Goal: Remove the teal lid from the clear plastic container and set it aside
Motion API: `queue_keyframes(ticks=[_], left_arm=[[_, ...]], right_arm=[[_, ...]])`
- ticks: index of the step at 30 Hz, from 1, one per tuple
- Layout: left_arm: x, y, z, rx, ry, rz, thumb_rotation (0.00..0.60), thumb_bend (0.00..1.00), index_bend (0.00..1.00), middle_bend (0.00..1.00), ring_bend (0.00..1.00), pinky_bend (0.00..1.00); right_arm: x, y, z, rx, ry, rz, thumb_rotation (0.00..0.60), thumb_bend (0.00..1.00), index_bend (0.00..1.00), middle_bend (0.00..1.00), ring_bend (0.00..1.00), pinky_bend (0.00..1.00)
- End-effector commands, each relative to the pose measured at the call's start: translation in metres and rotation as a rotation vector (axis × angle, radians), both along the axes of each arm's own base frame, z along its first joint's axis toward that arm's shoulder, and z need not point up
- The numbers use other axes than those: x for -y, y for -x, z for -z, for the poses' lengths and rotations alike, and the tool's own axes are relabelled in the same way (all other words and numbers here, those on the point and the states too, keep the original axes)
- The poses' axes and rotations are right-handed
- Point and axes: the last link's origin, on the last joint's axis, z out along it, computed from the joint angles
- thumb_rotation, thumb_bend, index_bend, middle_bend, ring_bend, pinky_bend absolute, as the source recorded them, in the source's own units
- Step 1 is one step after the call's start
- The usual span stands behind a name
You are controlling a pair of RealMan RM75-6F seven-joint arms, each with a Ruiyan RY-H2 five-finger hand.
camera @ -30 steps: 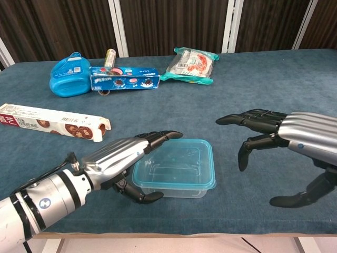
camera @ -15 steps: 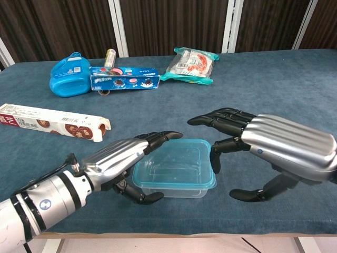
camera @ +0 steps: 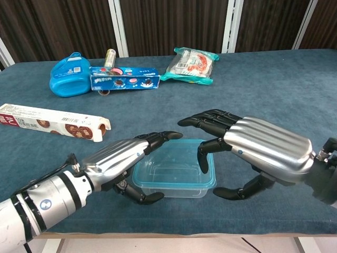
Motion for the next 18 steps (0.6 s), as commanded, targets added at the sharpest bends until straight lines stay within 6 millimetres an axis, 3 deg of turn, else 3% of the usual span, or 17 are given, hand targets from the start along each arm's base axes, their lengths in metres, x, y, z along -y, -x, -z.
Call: queue_keyframes(ticks=[1, 18], left_arm=[[0.0001, 0.0000, -0.0002, 0.000, 0.000, 0.001, 0.600, 0.28, 0.04, 0.19, 0.10, 0.17], [-0.0016, 0.0011, -0.0025, 0.003, 0.001, -0.004, 0.600, 0.28, 0.04, 0.19, 0.10, 0.17]], right_arm=[[-0.0003, -0.0016, 0.0020, -0.001, -0.001, 0.001, 0.600, 0.19, 0.53, 0.04, 0.00, 0.00], [-0.0001, -0.0106, 0.0080, 0.013, -0.003, 0.021, 0.600, 0.19, 0.54, 0.05, 0.00, 0.00]])
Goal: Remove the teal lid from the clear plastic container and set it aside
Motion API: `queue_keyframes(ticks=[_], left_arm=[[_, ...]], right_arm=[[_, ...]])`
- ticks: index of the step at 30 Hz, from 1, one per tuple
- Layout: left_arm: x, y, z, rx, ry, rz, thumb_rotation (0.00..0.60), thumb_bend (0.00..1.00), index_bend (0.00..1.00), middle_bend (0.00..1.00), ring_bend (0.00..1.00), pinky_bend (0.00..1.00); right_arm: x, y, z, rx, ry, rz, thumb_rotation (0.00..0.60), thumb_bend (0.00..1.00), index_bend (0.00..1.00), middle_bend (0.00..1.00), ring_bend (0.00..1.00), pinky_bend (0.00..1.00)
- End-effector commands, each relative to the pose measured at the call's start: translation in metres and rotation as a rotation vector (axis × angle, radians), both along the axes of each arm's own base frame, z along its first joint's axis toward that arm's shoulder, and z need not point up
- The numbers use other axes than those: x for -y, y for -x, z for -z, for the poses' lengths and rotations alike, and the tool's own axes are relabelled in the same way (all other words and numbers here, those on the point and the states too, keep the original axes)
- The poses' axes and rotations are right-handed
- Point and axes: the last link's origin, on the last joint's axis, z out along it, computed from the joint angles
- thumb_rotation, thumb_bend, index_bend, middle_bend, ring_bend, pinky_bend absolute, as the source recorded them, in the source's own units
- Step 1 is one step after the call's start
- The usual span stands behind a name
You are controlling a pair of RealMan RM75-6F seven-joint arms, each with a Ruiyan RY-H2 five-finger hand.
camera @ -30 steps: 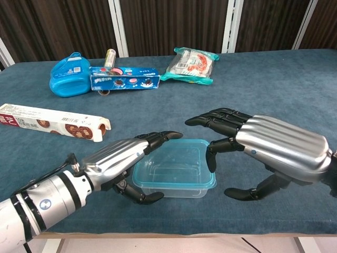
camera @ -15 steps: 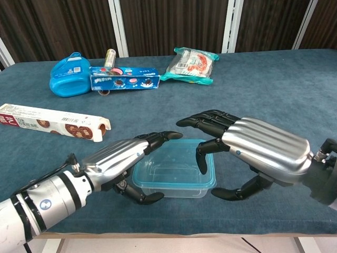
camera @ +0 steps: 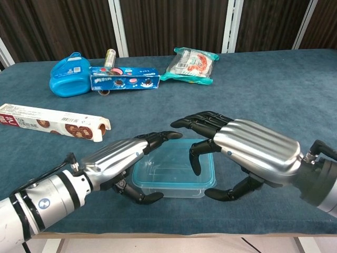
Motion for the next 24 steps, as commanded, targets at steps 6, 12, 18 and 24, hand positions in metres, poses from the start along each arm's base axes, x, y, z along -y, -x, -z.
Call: queue_keyframes(ticks=[6, 12, 18, 24], left_arm=[[0.0006, 0.0007, 0.0005, -0.004, 0.003, 0.001, 0.600, 0.28, 0.04, 0.19, 0.10, 0.17], [0.0003, 0.0005, 0.0005, -0.007, 0.002, 0.002, 0.600, 0.28, 0.04, 0.19, 0.10, 0.17], [-0.0001, 0.0023, 0.0013, -0.013, 0.004, -0.003, 0.600, 0.28, 0.04, 0.19, 0.10, 0.18], [0.0000, 0.0031, 0.0013, -0.018, 0.003, 0.000, 0.600, 0.28, 0.04, 0.19, 0.10, 0.18]], right_arm=[[0.0007, -0.0008, -0.0012, 0.002, -0.001, 0.011, 0.600, 0.19, 0.54, 0.05, 0.00, 0.00], [0.0019, -0.0016, -0.0029, 0.009, 0.002, 0.016, 0.600, 0.19, 0.54, 0.05, 0.00, 0.00], [0.0024, -0.0032, -0.0045, 0.015, 0.005, 0.017, 0.600, 0.19, 0.54, 0.05, 0.00, 0.00], [0.0032, -0.0038, -0.0064, 0.024, 0.008, 0.026, 0.600, 0.19, 0.54, 0.05, 0.00, 0.00]])
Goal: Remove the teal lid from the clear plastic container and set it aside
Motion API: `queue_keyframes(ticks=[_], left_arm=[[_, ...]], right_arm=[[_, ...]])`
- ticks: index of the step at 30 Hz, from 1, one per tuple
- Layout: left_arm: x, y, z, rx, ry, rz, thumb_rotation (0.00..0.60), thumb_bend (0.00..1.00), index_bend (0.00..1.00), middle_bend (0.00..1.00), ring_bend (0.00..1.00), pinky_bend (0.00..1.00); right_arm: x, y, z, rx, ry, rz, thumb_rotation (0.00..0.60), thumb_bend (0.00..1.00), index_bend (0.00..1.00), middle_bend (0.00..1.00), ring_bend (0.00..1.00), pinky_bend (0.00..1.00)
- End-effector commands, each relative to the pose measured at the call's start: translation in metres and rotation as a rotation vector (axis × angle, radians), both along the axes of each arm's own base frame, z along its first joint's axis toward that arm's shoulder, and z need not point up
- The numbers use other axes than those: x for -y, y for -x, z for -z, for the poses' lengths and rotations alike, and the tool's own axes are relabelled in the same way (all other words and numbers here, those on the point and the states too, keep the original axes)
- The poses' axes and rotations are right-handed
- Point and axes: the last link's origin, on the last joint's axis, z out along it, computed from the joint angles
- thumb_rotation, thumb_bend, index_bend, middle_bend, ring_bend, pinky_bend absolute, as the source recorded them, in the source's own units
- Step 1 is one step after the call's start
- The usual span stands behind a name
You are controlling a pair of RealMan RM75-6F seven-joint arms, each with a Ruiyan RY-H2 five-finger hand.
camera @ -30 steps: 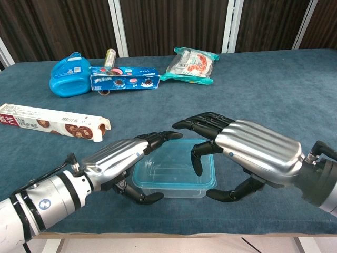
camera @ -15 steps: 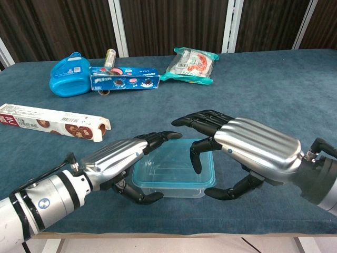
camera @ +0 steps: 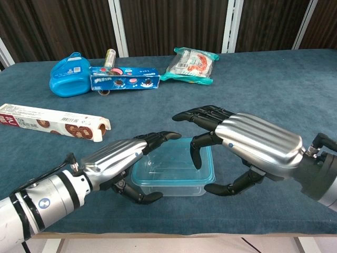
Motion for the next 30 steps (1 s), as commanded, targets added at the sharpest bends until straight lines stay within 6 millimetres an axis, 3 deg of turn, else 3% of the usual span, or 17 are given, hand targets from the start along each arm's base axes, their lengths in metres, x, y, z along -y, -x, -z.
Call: queue_keyframes(ticks=[1, 30], left_arm=[[-0.0002, 0.0002, 0.0000, 0.000, -0.001, -0.001, 0.600, 0.28, 0.04, 0.19, 0.10, 0.18], [0.0036, -0.0001, 0.0011, -0.003, 0.010, 0.011, 0.600, 0.28, 0.04, 0.20, 0.10, 0.18]], right_arm=[[0.0001, -0.0001, -0.0010, 0.002, 0.002, 0.000, 0.600, 0.19, 0.54, 0.05, 0.00, 0.00], [0.0074, -0.0081, -0.0088, 0.018, 0.027, -0.007, 0.600, 0.22, 0.54, 0.05, 0.00, 0.00]])
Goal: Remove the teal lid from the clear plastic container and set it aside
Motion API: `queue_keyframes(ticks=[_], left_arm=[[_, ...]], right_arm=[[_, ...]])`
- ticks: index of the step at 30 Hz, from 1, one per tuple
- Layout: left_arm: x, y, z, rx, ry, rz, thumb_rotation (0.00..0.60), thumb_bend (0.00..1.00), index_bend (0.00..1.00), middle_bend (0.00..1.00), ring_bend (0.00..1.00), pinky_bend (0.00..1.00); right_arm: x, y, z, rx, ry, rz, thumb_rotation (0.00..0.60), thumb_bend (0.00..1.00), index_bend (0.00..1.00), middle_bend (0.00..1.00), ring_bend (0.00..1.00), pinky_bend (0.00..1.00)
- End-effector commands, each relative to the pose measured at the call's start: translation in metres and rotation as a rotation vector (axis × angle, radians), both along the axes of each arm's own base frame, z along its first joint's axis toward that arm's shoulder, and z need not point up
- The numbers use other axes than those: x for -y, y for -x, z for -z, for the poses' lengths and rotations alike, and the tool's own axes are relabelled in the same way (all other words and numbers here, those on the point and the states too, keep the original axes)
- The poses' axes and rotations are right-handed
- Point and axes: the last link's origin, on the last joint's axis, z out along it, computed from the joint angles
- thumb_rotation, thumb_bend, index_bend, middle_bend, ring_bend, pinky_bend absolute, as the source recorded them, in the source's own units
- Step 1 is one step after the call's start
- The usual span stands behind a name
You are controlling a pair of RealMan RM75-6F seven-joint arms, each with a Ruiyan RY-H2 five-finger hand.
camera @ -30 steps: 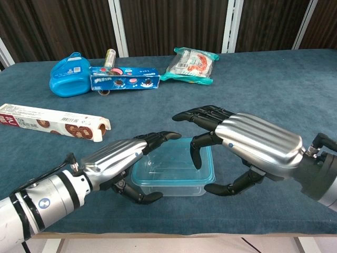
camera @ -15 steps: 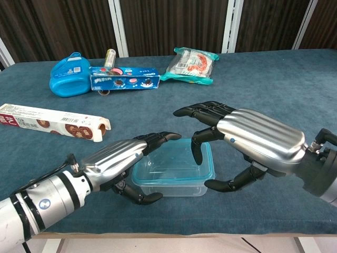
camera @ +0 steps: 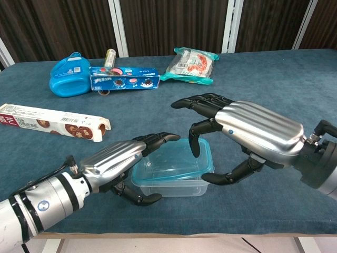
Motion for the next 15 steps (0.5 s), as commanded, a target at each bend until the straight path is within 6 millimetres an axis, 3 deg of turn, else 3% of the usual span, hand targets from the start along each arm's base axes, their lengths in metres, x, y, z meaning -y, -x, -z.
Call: queue_keyframes(ticks=[1, 15], left_arm=[[0.001, -0.001, -0.001, 0.003, 0.001, 0.002, 0.600, 0.28, 0.04, 0.20, 0.10, 0.18], [0.001, -0.001, -0.003, 0.005, 0.002, 0.007, 0.600, 0.28, 0.04, 0.20, 0.10, 0.18]], right_arm=[[0.001, 0.000, 0.001, -0.002, -0.001, -0.003, 0.600, 0.22, 0.54, 0.05, 0.00, 0.00], [0.008, -0.007, 0.017, -0.001, -0.001, -0.018, 0.600, 0.27, 0.59, 0.08, 0.00, 0.00]])
